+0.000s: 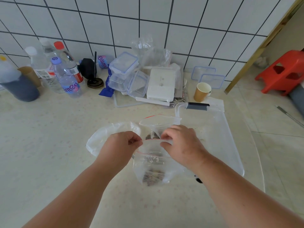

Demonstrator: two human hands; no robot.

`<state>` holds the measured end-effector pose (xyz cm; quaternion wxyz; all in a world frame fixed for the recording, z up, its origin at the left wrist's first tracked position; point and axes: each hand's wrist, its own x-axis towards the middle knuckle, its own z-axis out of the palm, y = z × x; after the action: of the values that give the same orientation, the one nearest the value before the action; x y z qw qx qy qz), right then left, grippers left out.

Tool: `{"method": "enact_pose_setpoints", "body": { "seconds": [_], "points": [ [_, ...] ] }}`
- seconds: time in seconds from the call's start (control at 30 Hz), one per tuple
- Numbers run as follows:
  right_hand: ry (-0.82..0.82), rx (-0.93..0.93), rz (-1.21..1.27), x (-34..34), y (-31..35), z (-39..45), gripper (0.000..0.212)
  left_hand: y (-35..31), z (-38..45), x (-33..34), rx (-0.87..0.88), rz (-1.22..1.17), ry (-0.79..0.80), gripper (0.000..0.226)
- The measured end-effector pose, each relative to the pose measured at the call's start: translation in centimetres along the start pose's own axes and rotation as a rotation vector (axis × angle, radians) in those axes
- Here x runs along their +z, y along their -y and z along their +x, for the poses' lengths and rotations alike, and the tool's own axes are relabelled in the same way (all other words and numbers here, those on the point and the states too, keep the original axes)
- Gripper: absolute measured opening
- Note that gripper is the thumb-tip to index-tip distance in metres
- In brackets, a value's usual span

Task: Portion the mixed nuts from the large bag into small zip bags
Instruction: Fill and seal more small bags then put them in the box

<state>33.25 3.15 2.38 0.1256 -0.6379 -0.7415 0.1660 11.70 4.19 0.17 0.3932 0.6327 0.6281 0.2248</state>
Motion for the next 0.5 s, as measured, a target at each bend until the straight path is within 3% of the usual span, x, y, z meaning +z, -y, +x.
{"method": "enact_pose_setpoints", "body": {
  "seconds": [0.27,0.5],
  "points": [
    [0.036,-0.13,0.005,2.0,3.8,1.9,0.01,0.1,-0.3,0.0,0.042,0.032,-0.033,0.02],
    [0.032,-0.132,0.032,2.5,3.9,1.8,0.006,0.2,0.1,-0.1,0.045,0.029,-0.038,0.02]
  ]
}}
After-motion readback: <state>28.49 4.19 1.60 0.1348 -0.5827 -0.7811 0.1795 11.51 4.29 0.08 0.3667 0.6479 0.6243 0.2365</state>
